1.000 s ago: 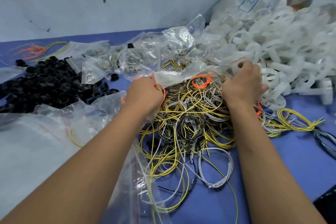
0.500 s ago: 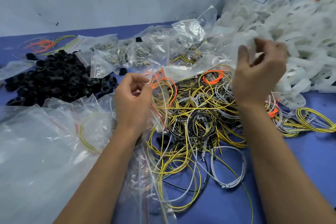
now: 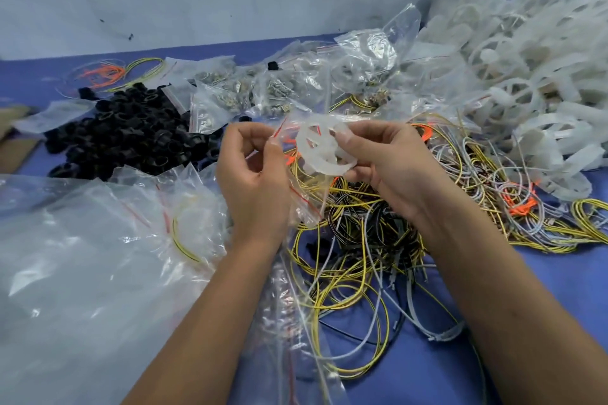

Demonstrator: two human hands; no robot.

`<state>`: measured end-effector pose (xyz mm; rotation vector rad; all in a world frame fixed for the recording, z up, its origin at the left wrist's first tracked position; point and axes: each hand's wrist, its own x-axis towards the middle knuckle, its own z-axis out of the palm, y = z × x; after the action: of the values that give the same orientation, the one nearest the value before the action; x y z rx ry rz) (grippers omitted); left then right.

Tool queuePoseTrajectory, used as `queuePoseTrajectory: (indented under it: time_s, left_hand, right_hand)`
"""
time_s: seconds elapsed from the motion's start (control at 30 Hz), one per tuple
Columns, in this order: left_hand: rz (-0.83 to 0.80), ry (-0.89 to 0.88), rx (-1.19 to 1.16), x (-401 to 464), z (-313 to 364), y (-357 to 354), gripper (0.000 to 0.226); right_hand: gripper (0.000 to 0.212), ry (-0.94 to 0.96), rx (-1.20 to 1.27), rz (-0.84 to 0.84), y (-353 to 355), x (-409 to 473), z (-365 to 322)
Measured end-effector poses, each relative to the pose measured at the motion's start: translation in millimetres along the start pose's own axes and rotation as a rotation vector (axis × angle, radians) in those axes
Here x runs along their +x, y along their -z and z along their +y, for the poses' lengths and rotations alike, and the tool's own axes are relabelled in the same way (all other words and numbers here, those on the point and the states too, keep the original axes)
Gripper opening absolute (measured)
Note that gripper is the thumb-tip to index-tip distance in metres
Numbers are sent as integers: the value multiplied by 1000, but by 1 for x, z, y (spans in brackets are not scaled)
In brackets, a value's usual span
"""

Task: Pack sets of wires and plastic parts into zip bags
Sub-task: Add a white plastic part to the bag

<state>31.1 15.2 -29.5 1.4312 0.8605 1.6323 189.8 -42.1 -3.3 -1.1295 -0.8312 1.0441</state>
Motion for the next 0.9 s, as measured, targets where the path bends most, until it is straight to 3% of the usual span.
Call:
queuePoseTrajectory:
  time_s: [0.2,0.33,0.47,0.6,0.67,0.77,0.9]
  left_hand:
    - [-64,-435,336,-7,14,-2,4]
    - [-134,-631,461,-16,20,-9,7]
    - [-95,-698,442,-21,21,-10,20]
    - [-70,-680,429,-21,17,-9,20]
    - [-66,-694,391,-21,16,-9,16]
    - [-88,-714,379,-21,15,-11,15]
    - [-118,-622,399,-23,8,-13,16]
  right_hand:
    - [20,134,-415,65,-16,-6,6]
    - [6,264,-564,13,-31,-12,10]
    - [12,172,-281,-142,-32,-15,8]
    - [28,62,-184,-318,-35,-20,5]
    - [31,126,-325,-255,-34,-19,7]
    - [39,411,-719,-63,-34,-16,9]
    - [28,343,-823,-270,-30,-14,11]
